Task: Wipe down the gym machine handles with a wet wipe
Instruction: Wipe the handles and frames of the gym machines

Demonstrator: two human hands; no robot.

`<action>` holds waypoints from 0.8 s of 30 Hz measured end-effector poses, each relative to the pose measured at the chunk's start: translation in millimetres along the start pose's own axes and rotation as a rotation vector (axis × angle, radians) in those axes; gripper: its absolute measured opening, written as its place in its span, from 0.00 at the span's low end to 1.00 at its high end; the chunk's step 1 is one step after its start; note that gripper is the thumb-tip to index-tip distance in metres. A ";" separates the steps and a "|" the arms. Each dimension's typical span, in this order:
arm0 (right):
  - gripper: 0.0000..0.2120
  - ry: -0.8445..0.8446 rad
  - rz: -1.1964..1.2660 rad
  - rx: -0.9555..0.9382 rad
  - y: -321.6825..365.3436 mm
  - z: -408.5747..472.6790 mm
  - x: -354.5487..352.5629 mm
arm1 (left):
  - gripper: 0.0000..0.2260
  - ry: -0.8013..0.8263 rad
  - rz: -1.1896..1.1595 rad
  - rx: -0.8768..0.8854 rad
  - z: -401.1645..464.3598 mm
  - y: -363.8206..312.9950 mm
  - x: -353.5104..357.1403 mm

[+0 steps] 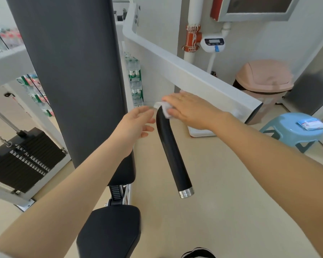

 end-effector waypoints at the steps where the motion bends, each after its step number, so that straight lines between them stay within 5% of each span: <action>1: 0.16 -0.019 0.070 0.083 -11.4 -4.8 0.1 | 0.14 0.019 0.054 0.038 -2.0 -3.9 3.8; 6: 0.14 -0.066 -0.124 0.343 -48.0 -66.6 13.4 | 0.17 0.030 0.234 0.141 -0.1 -18.7 14.3; 10: 0.16 -0.082 0.004 0.308 -31.3 -37.0 10.9 | 0.16 0.045 0.237 0.135 0.6 -24.5 13.1; 14: 0.16 -0.139 -0.160 0.124 -6.5 -4.1 6.7 | 0.15 0.039 0.253 0.152 0.1 -24.8 11.8; 24: 0.19 -0.019 -0.276 0.383 -42.9 -57.7 11.7 | 0.16 0.055 0.277 0.159 2.7 -24.1 11.2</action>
Point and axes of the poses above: each hand's wrist, its own z-axis towards the middle knuckle, its own x-axis out of the palm, y = z × x, the point moved 4 cm from there along z, towards the middle knuckle, and after that the axes turned 7 degrees about -x, right-handed, at the moved point
